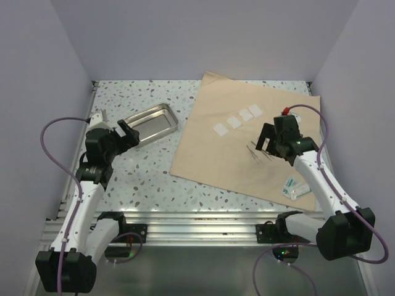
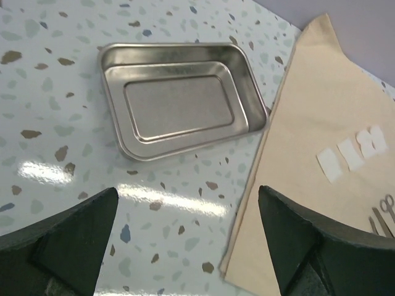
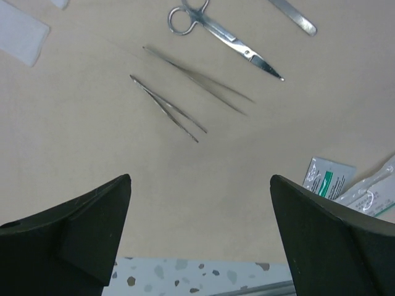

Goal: Prepare the surgical pack

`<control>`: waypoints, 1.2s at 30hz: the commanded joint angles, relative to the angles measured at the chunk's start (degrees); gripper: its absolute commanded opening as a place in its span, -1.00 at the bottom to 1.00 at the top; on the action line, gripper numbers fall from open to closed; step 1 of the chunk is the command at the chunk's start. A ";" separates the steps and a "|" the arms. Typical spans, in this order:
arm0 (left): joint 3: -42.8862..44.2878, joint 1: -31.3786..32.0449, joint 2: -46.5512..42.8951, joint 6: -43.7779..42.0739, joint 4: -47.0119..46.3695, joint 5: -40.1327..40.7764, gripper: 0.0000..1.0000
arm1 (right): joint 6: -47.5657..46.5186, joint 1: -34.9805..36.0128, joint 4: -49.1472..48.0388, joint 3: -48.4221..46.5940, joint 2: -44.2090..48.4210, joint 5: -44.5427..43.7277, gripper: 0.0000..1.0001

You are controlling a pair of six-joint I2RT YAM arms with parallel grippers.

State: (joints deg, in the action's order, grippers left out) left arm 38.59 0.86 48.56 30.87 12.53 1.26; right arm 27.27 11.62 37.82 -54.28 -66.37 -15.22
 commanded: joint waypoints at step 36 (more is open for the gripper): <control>3.34 0.63 9.80 -3.80 14.71 -23.05 0.60 | -13.12 2.09 10.26 -25.45 -33.82 15.57 0.67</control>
State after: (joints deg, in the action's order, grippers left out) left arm 40.34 1.26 58.02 29.10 26.30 -21.85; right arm 17.28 13.56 49.08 -81.36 -99.92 1.83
